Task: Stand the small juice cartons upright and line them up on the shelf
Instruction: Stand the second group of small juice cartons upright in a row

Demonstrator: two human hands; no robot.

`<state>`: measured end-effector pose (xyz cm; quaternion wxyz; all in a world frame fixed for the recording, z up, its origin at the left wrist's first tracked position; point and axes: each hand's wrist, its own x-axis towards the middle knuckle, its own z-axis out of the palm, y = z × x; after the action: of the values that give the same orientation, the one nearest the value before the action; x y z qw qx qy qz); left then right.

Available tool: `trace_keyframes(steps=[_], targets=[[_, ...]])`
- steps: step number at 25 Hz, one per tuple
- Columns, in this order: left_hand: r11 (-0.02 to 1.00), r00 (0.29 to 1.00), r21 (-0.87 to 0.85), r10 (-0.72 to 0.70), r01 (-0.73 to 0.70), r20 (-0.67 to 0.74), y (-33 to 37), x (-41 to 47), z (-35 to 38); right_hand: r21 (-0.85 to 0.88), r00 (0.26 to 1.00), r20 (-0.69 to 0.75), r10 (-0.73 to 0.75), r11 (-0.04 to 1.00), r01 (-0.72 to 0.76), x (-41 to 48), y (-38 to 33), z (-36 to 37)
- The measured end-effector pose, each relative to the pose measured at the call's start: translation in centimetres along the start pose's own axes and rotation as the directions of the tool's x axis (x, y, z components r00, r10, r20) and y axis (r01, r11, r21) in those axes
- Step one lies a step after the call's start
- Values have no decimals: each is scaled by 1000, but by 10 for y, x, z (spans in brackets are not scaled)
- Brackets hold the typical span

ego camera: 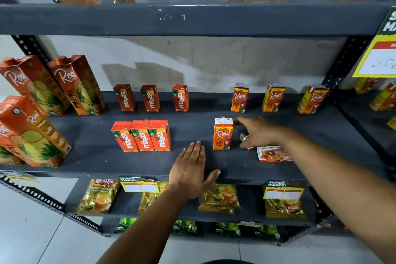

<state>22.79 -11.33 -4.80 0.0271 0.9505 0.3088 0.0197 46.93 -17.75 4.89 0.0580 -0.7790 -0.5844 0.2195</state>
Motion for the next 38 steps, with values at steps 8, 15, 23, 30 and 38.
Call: trace_keyframes(steps=[8, 15, 23, 30, 38], targets=[[1000, 1000, -2, -11, 11, 6, 0, 0, 1, -218, 993, 121, 17, 976, 10, 4, 13, -16], [1000, 1000, -8, -11, 11, -19, 1, -2, -2, -248, 995, 55, 87, 966, -71, 12, 22, -13], [1000, 1000, -18, 0, 0, -31, 2, -3, -4, -203, 997, 4, 78, 976, -75, 16, 33, -12], [1000, 1000, -9, 0, 0, -25, 1, -2, -3, -104, 983, -69, 170, 979, -177, 20, 43, -6], [1000, 1000, 10, -6, 6, -27, 1, 0, -1, 374, 900, -337, 278, 916, -143, 19, 41, -8]])
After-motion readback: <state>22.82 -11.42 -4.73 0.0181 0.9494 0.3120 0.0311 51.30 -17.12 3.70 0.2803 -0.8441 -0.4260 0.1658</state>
